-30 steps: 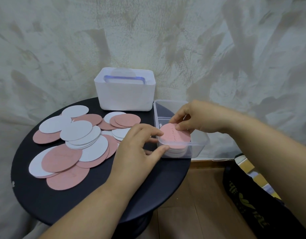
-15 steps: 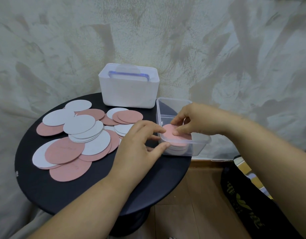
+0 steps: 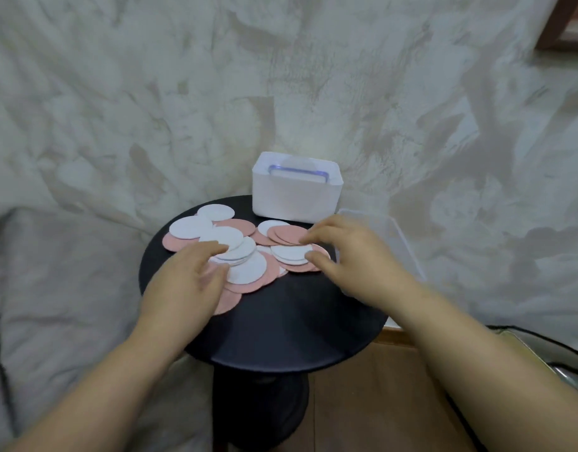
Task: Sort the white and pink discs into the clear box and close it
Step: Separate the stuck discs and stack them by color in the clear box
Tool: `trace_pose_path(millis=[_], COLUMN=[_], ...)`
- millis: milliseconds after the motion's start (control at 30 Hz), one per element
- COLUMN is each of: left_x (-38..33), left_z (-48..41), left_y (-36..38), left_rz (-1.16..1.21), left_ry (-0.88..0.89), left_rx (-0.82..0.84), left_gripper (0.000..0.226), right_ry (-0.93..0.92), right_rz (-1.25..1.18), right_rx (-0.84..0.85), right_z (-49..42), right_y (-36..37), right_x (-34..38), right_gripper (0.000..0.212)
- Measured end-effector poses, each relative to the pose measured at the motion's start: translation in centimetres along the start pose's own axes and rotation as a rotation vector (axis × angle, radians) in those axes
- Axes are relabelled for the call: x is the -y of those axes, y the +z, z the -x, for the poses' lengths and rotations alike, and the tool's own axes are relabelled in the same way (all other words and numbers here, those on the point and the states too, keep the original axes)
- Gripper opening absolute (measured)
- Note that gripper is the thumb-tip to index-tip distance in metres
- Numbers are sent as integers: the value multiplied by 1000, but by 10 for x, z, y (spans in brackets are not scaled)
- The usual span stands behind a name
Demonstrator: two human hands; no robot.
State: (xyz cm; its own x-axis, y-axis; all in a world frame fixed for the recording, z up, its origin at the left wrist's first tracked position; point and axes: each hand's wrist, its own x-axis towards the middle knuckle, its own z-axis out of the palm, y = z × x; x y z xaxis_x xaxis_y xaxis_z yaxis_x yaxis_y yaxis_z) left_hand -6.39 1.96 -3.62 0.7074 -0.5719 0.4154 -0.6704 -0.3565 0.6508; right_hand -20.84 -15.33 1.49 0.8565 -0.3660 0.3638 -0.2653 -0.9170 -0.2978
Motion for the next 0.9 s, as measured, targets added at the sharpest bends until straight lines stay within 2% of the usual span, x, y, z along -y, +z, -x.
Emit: trace_pose_path(millis=[167, 233, 333, 467, 633, 700, 767, 900], left_x=[27, 29, 27, 26, 14, 12, 12, 20], left_z=[16, 25, 34, 47, 67, 72, 74, 77], left_y=[-5, -3, -1, 4, 9, 11, 10, 9], left_rz=[-262, -308, -356, -287, -154, -173, -237, -252], left_ry=[80, 199, 249, 375, 464, 449, 453, 557], left_rx=[238, 212, 174, 148, 240, 249, 273, 273], left_gripper=[62, 56, 44, 37, 32, 40, 48, 43], right_ry=[-55, -50, -18, -25, 16, 46, 32, 7], right_rz=[-78, -64, -7, 29, 36, 17, 30, 5], right_rx=[207, 248, 285, 236, 107, 84, 130, 112], right_z=[2, 1, 8, 32, 62, 69, 75, 91], right_y=[54, 71, 80, 69, 57, 56, 58, 60], right_x=[45, 48, 41, 27, 13, 13, 14, 9], right_gripper=[39, 46, 51, 48, 41, 45, 52, 69])
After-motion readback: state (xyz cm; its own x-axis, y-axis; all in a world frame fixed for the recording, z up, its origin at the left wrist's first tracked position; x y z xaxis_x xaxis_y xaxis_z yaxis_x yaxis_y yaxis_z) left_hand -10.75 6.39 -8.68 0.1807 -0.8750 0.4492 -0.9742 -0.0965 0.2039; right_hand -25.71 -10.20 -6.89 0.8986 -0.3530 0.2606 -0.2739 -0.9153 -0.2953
